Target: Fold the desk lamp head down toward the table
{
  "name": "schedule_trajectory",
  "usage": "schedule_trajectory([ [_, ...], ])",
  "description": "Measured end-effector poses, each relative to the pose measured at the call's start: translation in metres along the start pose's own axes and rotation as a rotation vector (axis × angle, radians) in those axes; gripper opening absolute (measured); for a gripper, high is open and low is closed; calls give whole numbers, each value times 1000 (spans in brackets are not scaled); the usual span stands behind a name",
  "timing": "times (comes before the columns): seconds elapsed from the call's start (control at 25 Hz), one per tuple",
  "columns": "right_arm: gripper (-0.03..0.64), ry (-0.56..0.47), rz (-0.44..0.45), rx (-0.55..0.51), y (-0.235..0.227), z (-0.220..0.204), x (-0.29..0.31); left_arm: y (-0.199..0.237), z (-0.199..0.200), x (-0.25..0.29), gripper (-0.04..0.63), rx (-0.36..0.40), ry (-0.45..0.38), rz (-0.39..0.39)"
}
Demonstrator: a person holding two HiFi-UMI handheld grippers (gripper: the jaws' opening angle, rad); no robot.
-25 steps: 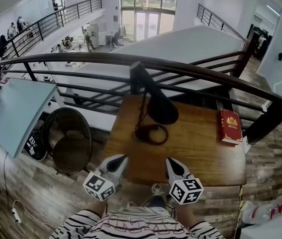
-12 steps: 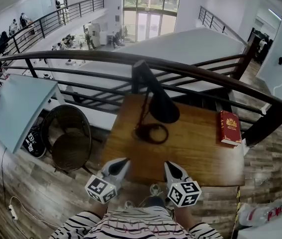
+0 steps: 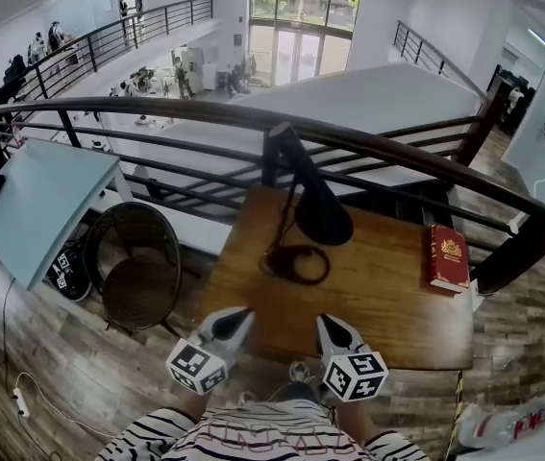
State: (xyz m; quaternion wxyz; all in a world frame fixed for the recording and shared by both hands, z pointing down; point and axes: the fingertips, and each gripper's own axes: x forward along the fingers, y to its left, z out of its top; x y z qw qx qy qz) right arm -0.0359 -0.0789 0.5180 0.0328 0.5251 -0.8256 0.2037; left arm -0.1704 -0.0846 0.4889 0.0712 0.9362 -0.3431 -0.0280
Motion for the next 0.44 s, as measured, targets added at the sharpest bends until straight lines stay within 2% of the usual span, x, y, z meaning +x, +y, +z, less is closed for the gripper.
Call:
schedule_trajectory([
  [0.44,2,-4,6,-21,0,8,5,5,0,2,2,-1,2,3],
])
